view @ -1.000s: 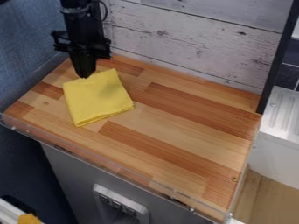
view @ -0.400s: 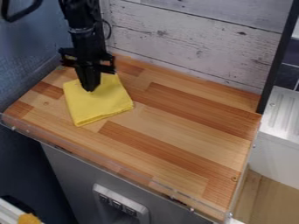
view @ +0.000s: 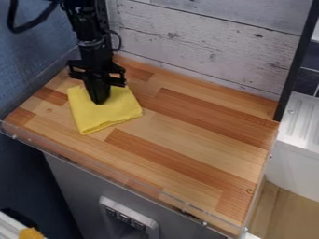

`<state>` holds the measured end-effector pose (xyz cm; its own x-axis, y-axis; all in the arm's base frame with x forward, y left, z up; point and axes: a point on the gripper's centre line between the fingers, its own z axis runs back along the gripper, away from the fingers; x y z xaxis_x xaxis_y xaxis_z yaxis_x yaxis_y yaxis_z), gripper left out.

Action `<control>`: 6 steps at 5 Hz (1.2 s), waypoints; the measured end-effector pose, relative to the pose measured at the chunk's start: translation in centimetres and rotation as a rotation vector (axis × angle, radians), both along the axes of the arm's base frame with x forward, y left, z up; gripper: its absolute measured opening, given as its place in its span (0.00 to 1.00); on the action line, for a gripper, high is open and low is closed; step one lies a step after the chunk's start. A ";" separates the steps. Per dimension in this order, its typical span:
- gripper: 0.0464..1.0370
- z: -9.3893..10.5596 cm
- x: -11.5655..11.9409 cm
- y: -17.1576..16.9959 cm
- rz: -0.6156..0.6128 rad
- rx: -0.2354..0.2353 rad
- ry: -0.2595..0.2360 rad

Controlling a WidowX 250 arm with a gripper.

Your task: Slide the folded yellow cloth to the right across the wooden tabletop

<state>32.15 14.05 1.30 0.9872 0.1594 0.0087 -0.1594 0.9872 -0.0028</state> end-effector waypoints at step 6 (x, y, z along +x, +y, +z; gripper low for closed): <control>0.02 0.3 3.0 -12.0 -0.129 -0.001 0.043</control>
<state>35.15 2.02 1.59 0.9989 0.0314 -0.0338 -0.0314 0.9995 0.0004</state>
